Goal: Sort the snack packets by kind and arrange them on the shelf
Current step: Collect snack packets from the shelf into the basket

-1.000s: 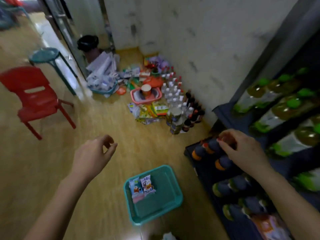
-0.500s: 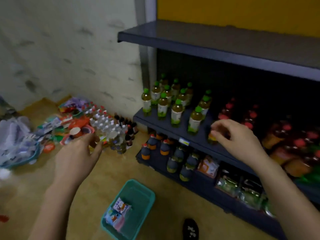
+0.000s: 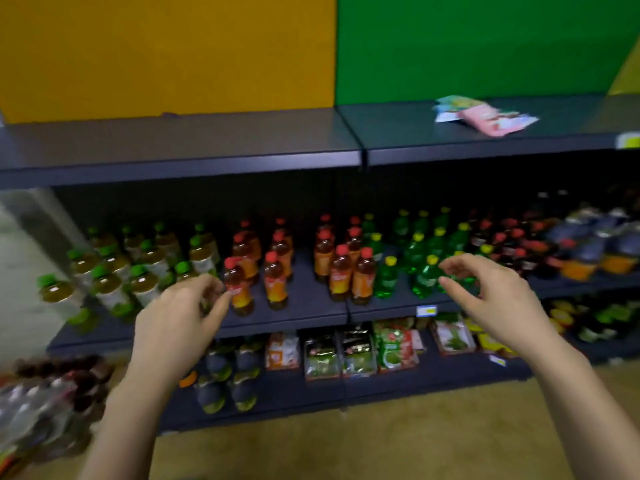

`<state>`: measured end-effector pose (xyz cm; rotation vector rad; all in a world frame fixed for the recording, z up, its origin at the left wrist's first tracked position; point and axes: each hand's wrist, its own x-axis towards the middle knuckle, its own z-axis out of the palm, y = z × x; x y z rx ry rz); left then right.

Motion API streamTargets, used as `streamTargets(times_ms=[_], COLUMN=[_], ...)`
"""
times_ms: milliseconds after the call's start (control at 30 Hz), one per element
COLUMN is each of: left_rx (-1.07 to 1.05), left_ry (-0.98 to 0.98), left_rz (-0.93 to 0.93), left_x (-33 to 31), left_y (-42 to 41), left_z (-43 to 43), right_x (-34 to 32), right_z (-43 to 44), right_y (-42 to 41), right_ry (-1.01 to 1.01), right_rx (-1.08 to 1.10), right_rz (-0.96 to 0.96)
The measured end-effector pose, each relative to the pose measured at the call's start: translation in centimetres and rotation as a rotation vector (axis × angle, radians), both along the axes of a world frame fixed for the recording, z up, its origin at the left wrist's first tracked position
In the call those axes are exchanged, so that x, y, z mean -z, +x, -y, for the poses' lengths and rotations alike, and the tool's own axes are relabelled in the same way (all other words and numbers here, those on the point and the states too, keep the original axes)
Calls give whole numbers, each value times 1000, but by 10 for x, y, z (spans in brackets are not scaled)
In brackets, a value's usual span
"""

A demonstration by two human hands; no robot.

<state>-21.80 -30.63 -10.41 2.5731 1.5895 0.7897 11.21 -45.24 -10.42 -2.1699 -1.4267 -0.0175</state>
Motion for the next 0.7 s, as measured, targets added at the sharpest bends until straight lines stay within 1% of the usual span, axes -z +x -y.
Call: streamTargets(times_ms=[100, 267, 333, 500, 700], left_rx=[74, 93, 122, 176, 199], left_ry=[12, 9, 21, 12, 63], left_rz=[2, 18, 26, 43, 91], left_x=[1, 5, 2, -3, -14], left_y=[70, 175, 209, 272, 334], left_z=[9, 30, 36, 37, 15], right_x=[-5, -8, -8, -10, -16], right_z=[36, 80, 87, 81, 42], right_y=[58, 142, 167, 215, 264], right_ry=[-7, -55, -65, -76, -55], right_rx=[67, 134, 156, 135, 84], right_rz=[22, 55, 39, 5, 8])
